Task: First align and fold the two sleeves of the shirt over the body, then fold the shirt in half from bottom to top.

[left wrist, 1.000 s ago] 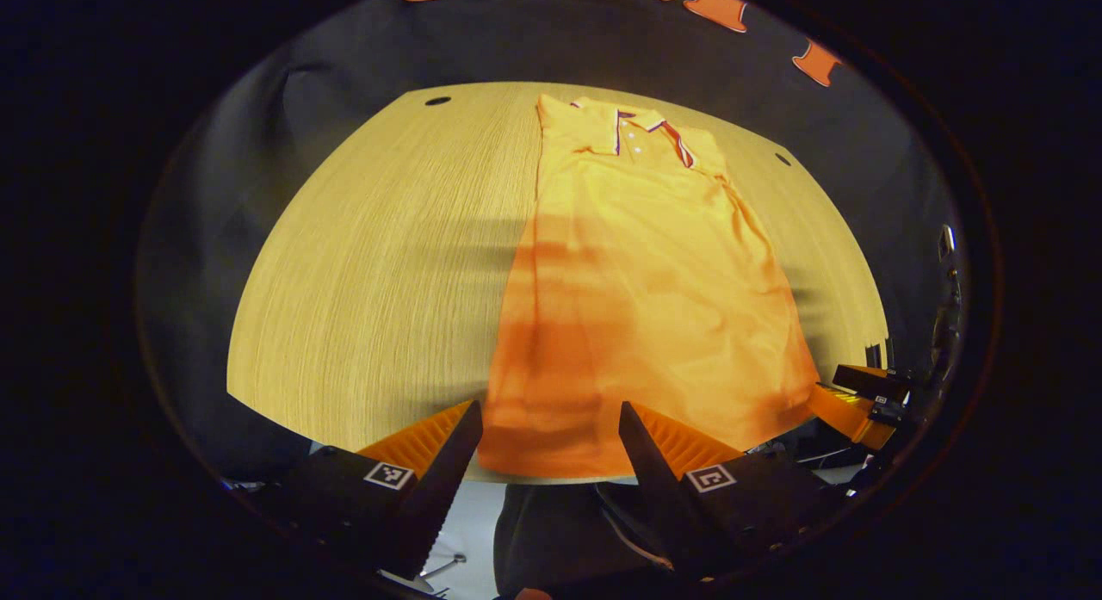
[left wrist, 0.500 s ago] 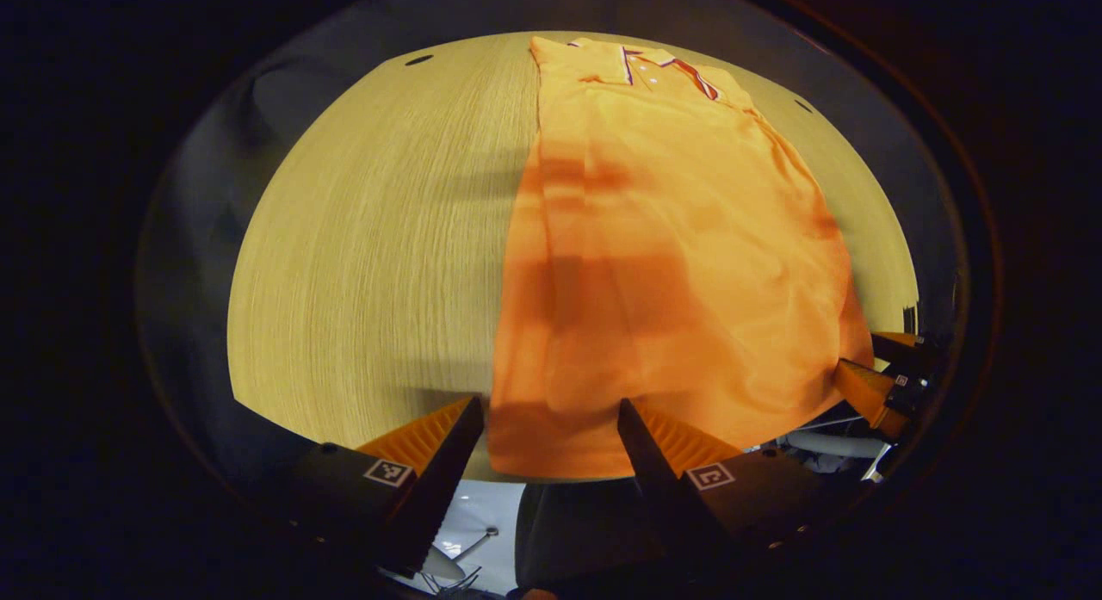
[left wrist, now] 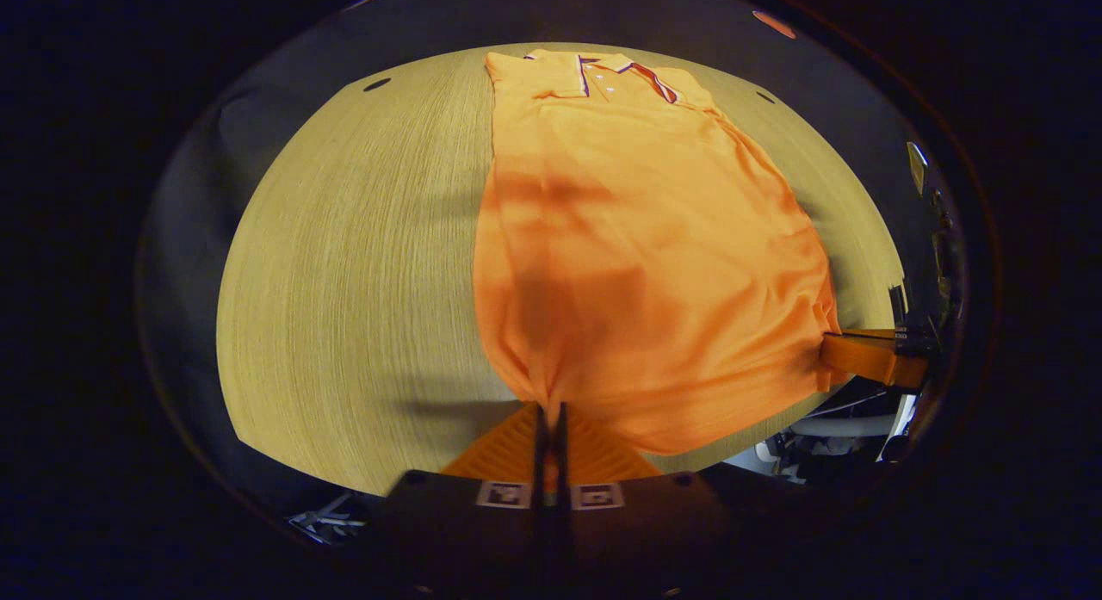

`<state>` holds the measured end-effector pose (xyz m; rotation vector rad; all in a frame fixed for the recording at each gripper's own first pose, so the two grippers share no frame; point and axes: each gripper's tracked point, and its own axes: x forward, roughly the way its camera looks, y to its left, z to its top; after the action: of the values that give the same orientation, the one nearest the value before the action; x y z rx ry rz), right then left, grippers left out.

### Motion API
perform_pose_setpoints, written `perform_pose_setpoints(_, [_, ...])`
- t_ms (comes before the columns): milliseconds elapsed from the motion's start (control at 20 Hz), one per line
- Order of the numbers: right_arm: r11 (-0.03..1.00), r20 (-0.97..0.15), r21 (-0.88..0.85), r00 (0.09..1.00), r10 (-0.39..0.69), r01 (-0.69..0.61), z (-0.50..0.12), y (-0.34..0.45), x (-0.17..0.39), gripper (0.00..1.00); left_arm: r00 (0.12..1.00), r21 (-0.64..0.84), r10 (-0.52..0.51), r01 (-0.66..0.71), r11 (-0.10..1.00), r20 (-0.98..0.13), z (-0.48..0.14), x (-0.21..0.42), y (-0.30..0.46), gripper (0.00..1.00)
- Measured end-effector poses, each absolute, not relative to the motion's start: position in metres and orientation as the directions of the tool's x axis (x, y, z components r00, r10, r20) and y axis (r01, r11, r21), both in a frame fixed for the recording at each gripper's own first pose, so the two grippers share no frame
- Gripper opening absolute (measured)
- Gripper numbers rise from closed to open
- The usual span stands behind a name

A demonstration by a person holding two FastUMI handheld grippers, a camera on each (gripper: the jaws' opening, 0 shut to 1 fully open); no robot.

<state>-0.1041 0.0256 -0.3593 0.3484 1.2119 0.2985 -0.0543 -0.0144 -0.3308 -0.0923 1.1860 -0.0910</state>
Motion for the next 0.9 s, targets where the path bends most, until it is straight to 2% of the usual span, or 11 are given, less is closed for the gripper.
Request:
perform_pose_setpoints(50, [0.897,-0.844,0.439,0.320,0.430,-0.049,-0.356,0.028,-0.106,0.06,0.363,-0.155,-0.155,0.030,0.987,-0.919,-0.327,-0.056,-0.018,0.01])
perform_pose_setpoints(300, [0.757,-0.656,0.651,0.465,0.594,-0.048,-0.310,0.051,-0.077,0.04,0.442,-0.179,-0.186,0.058,0.982,-0.877,-0.301,-0.034,-0.016,0.01])
perform_pose_setpoints(600, [0.713,-0.562,0.695,0.547,0.621,-0.097,-0.274,0.049,-0.045,0.03,0.525,-0.194,-0.209,0.084,0.977,-0.825,-0.269,0.004,-0.021,0.02])
perform_pose_setpoints(900, [0.738,-0.556,0.670,0.604,0.571,-0.081,-0.253,0.029,0.002,0.03,0.592,-0.211,-0.221,0.087,0.974,-0.775,-0.236,0.054,-0.015,0.01])
